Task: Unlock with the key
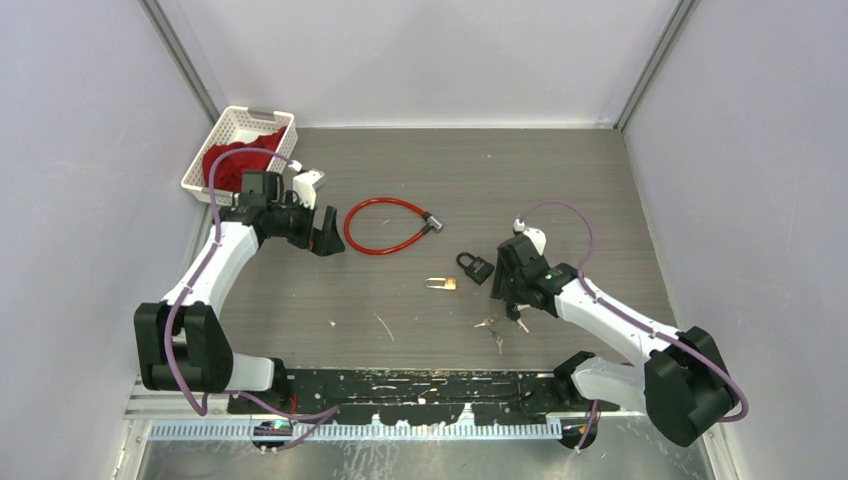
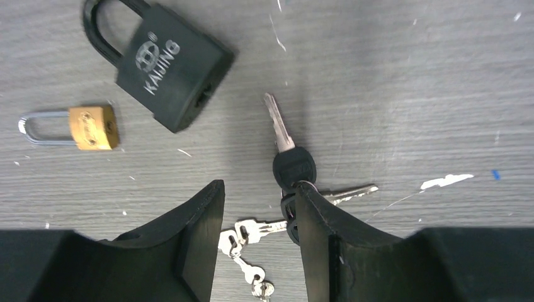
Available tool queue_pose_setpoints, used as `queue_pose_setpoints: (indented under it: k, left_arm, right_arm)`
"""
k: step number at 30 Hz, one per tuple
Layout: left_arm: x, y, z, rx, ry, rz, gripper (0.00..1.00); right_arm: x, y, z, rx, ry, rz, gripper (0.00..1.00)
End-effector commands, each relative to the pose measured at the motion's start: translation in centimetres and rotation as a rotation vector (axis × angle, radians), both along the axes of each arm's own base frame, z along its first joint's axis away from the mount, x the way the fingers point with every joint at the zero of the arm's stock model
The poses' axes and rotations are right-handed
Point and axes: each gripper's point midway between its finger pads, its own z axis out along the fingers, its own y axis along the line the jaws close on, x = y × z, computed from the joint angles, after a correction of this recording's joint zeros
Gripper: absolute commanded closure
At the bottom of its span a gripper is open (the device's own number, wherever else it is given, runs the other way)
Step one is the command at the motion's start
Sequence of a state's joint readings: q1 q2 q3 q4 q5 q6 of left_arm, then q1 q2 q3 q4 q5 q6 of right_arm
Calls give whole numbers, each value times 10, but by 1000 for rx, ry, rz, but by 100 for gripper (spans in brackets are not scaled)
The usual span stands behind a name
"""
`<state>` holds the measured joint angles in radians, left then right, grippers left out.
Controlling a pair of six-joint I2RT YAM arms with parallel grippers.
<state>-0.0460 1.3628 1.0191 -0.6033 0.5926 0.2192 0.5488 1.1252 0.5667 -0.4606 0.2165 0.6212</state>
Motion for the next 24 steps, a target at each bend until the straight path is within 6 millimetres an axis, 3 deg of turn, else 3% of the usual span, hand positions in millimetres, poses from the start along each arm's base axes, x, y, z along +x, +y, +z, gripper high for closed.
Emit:
queue_pose_setpoints:
  k: [1, 10, 24]
  left_arm:
    - [8, -6, 20, -21, -58, -33, 1]
    - [9, -7, 20, -24, -42, -37, 1]
    - [5, -13, 28, -58, -30, -49, 1]
  right_arm:
    - [22, -2, 35, -53, -91, 8, 50]
    - [17, -12, 4, -134, -12, -6, 49]
    - [20, -13, -12, -165, 41, -22, 48]
